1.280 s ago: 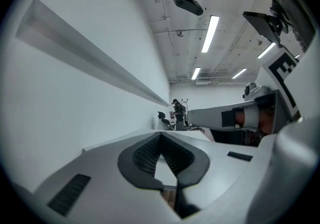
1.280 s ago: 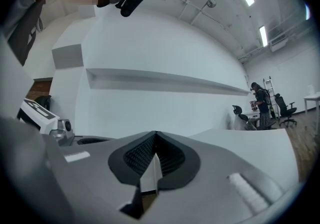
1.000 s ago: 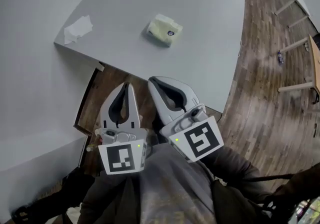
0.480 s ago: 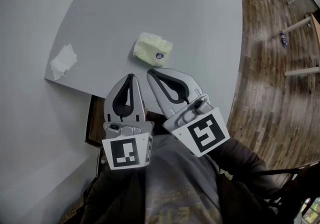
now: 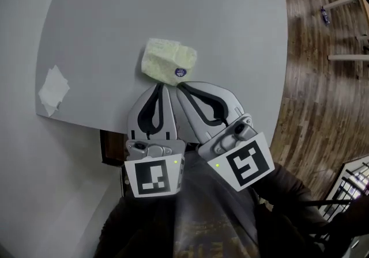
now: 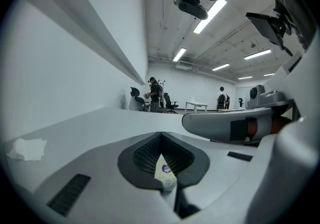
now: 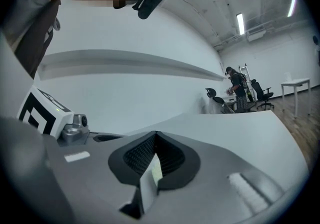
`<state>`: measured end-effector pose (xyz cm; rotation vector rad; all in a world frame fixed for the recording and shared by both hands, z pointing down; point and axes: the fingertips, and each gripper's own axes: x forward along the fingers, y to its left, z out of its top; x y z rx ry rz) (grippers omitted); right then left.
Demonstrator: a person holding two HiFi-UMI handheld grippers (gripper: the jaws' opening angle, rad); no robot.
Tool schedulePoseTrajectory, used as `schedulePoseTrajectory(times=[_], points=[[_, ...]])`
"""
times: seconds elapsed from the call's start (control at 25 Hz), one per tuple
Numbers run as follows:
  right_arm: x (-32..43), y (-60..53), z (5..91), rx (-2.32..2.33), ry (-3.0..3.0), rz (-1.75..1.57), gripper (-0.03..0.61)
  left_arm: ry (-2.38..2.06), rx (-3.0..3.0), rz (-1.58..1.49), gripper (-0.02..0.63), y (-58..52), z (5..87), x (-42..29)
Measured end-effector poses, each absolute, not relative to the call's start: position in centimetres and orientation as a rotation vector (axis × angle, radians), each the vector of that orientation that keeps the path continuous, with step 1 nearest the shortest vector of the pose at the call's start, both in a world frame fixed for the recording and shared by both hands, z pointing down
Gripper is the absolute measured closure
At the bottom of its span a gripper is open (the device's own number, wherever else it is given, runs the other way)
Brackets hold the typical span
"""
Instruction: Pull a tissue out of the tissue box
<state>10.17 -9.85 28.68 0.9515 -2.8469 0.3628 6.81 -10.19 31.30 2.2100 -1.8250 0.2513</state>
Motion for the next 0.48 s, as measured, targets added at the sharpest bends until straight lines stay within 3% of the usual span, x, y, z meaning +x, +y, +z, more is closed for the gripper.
schedulePoseTrajectory(times=[0.48], points=[[9.4, -14.1, 35.9, 1.010, -2.636, 0.221, 0.502, -1.642, 2.179, 0.347, 0.615, -14.0, 38.7, 5.8]])
